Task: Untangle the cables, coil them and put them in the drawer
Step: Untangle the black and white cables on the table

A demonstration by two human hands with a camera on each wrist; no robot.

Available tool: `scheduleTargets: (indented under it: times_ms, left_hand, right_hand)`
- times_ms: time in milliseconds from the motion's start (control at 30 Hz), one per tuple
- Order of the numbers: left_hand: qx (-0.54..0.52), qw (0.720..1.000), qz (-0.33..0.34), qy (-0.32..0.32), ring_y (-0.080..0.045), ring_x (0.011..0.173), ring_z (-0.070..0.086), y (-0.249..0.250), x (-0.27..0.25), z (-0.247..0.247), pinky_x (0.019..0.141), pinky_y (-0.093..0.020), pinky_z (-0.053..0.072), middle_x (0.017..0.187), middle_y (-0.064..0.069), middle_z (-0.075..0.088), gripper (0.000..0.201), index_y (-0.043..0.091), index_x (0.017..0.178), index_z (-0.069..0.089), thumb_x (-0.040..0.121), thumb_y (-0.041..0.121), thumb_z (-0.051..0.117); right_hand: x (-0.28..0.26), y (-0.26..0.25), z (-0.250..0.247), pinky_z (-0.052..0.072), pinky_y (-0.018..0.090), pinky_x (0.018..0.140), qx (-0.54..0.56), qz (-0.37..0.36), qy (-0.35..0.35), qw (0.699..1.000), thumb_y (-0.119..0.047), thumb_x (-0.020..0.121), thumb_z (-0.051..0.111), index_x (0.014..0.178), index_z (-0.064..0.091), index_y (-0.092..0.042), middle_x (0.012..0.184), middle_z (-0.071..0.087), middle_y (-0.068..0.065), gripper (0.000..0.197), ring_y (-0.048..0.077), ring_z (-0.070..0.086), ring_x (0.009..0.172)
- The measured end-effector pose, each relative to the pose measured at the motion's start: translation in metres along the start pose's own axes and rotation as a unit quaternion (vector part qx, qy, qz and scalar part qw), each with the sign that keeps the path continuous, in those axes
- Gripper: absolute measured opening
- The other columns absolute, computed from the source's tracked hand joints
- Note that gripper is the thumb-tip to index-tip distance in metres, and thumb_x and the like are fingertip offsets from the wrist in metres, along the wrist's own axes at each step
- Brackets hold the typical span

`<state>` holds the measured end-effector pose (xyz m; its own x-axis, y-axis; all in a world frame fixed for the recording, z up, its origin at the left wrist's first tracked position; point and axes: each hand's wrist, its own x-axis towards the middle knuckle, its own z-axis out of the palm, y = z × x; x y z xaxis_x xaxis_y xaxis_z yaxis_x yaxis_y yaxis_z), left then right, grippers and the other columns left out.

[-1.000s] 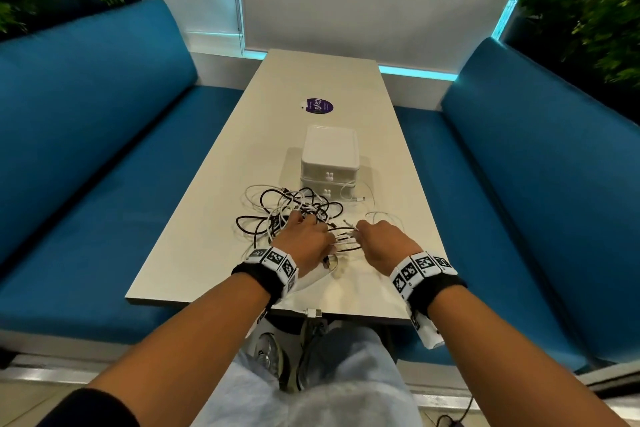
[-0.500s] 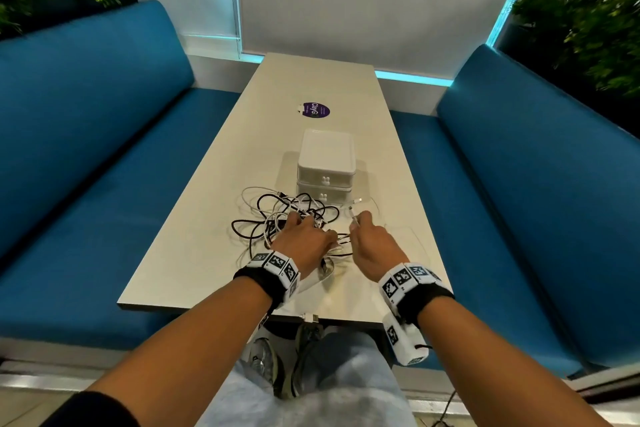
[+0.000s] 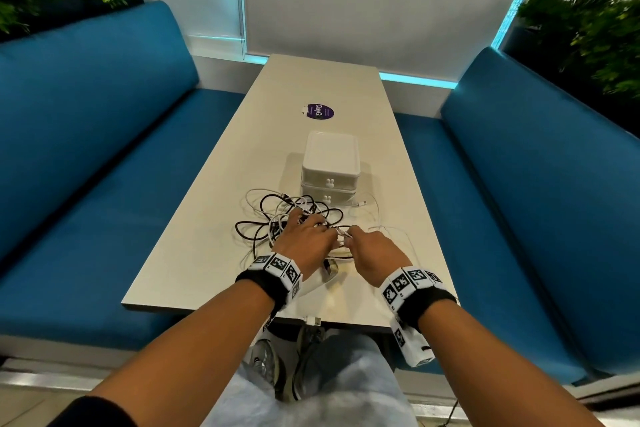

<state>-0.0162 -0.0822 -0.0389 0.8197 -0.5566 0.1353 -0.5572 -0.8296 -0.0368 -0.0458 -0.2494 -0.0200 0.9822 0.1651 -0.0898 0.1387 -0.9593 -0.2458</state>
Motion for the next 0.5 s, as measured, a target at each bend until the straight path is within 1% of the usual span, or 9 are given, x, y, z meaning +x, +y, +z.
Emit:
scheduleTargets:
  times_ms: [67, 133, 167, 233, 300, 333, 367, 433, 500]
  left_hand:
    - [-0.016, 1.000, -0.007, 0.003, -0.016, 0.132, 0.038, -0.006, 0.002, -0.001, 0.108, -0.051, 0.011, 0.113, 0.009, 0.065, 0.017, 0.029, 0.105, 0.057, 0.102, 0.031, 0.041]
    - [-0.039, 0.999, -0.022, -0.004, -0.015, 0.129, 0.039, -0.016, 0.003, 0.001, 0.110, -0.050, 0.012, 0.109, 0.011, 0.063, 0.015, 0.030, 0.102, 0.058, 0.101, 0.029, 0.044]
    - [-0.054, 0.998, -0.026, -0.008, -0.014, 0.130, 0.038, -0.019, 0.003, 0.002, 0.111, -0.050, 0.013, 0.109, 0.011, 0.063, 0.015, 0.030, 0.100, 0.059, 0.101, 0.028, 0.045]
    - [-0.067, 0.998, -0.014, -0.016, -0.015, 0.132, 0.036, -0.021, 0.005, 0.003, 0.112, -0.049, 0.013, 0.111, 0.011, 0.062, 0.015, 0.031, 0.098, 0.061, 0.098, 0.023, 0.049]
    - [-0.058, 0.998, -0.003, -0.025, -0.017, 0.132, 0.035, -0.014, 0.007, 0.004, 0.112, -0.050, 0.014, 0.113, 0.009, 0.061, 0.018, 0.030, 0.101, 0.062, 0.096, 0.017, 0.050]
    - [-0.053, 0.998, -0.003, -0.027, -0.018, 0.132, 0.035, -0.010, 0.007, 0.004, 0.111, -0.051, 0.015, 0.114, 0.007, 0.061, 0.018, 0.029, 0.103, 0.062, 0.097, 0.019, 0.048]
    - [-0.043, 0.999, -0.002, -0.030, -0.019, 0.131, 0.035, -0.007, 0.008, 0.004, 0.110, -0.052, 0.016, 0.115, 0.007, 0.061, 0.018, 0.027, 0.105, 0.062, 0.099, 0.025, 0.045]
    - [-0.011, 0.999, 0.004, -0.030, -0.021, 0.129, 0.039, -0.003, 0.007, 0.005, 0.108, -0.054, 0.020, 0.115, 0.006, 0.063, 0.025, 0.025, 0.107, 0.061, 0.103, 0.036, 0.038]
    - [0.010, 1.000, 0.010, -0.027, -0.022, 0.127, 0.041, -0.003, 0.007, 0.006, 0.107, -0.054, 0.023, 0.114, 0.006, 0.064, 0.027, 0.024, 0.107, 0.060, 0.103, 0.038, 0.037]
  right_hand:
    - [-0.002, 0.015, -0.007, 0.051, 0.041, 0.067, -0.046, 0.026, 0.017, 0.998, -0.026, 0.103, 0.033, 0.116, 0.044, -0.013, 0.093, 0.065, 0.015, 0.021, 0.036, 0.061, 0.082]
    - [-0.006, 0.038, -0.016, 0.047, 0.037, 0.063, -0.065, 0.078, 0.033, 0.994, -0.023, 0.102, 0.033, 0.117, 0.044, -0.014, 0.093, 0.064, 0.013, 0.020, 0.034, 0.062, 0.080]
    - [-0.009, 0.049, -0.020, 0.045, 0.035, 0.061, -0.071, 0.105, 0.032, 0.991, -0.024, 0.103, 0.033, 0.117, 0.044, -0.014, 0.089, 0.061, 0.011, 0.020, 0.033, 0.060, 0.077]
    - [-0.016, 0.060, -0.024, 0.042, 0.034, 0.057, -0.080, 0.132, 0.025, 0.988, -0.025, 0.104, 0.032, 0.117, 0.044, -0.015, 0.080, 0.054, 0.008, 0.021, 0.031, 0.055, 0.069]
    - [-0.017, 0.057, -0.022, 0.040, 0.033, 0.053, -0.060, 0.134, 0.036, 0.989, -0.027, 0.104, 0.031, 0.116, 0.043, -0.014, 0.073, 0.051, 0.006, 0.021, 0.029, 0.053, 0.064]
    - [-0.015, 0.054, -0.020, 0.039, 0.033, 0.052, -0.042, 0.129, 0.050, 0.990, -0.028, 0.104, 0.031, 0.115, 0.043, -0.014, 0.070, 0.051, 0.005, 0.022, 0.028, 0.053, 0.061]
    - [-0.013, 0.050, -0.018, 0.040, 0.033, 0.052, -0.029, 0.121, 0.064, 0.990, -0.029, 0.104, 0.030, 0.114, 0.043, -0.015, 0.069, 0.052, 0.005, 0.022, 0.028, 0.054, 0.060]
    - [-0.009, 0.039, -0.015, 0.046, 0.035, 0.054, -0.014, 0.104, 0.089, 0.991, -0.031, 0.104, 0.028, 0.117, 0.042, -0.019, 0.071, 0.056, 0.007, 0.022, 0.030, 0.056, 0.062]
    - [-0.007, 0.026, -0.012, 0.051, 0.039, 0.058, -0.005, 0.080, 0.108, 0.991, -0.032, 0.104, 0.027, 0.119, 0.040, -0.022, 0.075, 0.060, 0.009, 0.023, 0.033, 0.059, 0.065]
